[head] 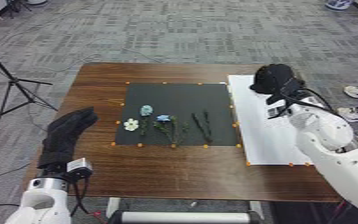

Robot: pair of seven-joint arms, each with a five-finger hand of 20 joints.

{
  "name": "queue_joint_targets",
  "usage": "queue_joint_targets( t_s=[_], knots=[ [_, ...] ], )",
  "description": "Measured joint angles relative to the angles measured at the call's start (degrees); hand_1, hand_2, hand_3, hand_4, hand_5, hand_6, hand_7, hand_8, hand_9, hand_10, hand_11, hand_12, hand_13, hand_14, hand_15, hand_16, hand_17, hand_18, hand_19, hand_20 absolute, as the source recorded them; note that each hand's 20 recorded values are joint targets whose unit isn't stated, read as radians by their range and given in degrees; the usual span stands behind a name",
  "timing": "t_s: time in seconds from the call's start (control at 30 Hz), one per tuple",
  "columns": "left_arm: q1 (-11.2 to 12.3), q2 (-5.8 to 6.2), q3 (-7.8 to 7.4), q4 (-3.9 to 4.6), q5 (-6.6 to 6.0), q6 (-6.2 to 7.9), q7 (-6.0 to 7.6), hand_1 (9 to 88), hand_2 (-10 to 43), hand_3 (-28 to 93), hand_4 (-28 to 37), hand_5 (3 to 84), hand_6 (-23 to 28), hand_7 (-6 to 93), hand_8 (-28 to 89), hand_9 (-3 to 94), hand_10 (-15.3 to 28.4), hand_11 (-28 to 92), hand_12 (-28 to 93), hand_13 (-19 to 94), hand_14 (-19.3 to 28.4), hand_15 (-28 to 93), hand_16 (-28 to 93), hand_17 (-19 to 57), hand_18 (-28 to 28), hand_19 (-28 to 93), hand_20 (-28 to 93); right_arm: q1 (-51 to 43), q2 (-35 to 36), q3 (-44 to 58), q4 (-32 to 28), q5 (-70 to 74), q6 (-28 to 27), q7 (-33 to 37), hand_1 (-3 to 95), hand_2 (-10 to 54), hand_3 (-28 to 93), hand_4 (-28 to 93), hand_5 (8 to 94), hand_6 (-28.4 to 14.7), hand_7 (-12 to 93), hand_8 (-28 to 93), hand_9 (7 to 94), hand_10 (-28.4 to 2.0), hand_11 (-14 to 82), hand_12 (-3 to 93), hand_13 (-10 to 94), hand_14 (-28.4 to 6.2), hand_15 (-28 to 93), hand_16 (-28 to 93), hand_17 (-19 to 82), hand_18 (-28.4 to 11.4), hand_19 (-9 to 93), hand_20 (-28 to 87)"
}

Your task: Arrange flowers

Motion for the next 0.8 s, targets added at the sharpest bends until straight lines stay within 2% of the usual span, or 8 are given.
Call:
queue_joint_targets(
  t_s=[0.13,0.27,0.47,0.8],
  knots=[
    [0.0,0.29,-0.07,0.00,0.00,-0.11,-0.02,26.9,-2.9,72,-17.5,51.1,1.6,20.2,-8,50.8,12.7,21,14,41,16.1,18,1,6.1,11.6,8,18,1.9,-0.1,-3.5,-4.9,2.3,-1.0,0.1,56.3,-7.4,62,-26,79.3,2.9,27,1,90.1,-8.5,16.5,22.1,82,-7.6,64,36,41,-23.6,88,58],
    [0.0,0.58,-0.40,0.00,0.00,-0.14,-0.04,26.9,-3.0,72,-17.5,51.0,1.6,20.2,-8,50.8,12.7,21,14,41,16.2,18,1,6.1,11.6,8,18,5.3,-1.0,-9.4,-7.3,4.4,-3.7,-0.4,56.3,-7.4,61,-26,79.2,3.4,27,1,90.1,-8.3,15.7,21.7,82,-7.4,64,36,41,-23.6,88,58],
    [-0.4,0.82,-0.40,0.06,0.00,-0.16,-0.05,26.9,-2.8,72,-17.5,51.2,1.5,20.1,-8,50.7,12.7,21,14,41,16.1,18,1,6.1,11.6,8,18,10.9,-5.0,-17.7,-6.4,3.8,-8.0,-3.4,55.9,-7.4,61,-26,79.2,3.7,27,0,89.5,-8.0,12.9,21.2,82,-7.3,64,36,41,-23.4,88,57],
    [-0.8,0.78,-0.18,0.09,-0.03,-0.23,0.02,26.9,-3.0,72,-17.4,51.1,1.5,20.1,-8,50.8,12.6,21,14,41,16.1,18,1,6.1,11.6,8,18,12.4,-14.1,-19.2,-1.8,3.7,-12.1,-2.4,55.4,-7.4,61,-26,79.6,4.7,26,-3,89.1,-7.7,9.7,16.5,84,-7.1,63,36,42,-23.9,89,57]
  ],
)
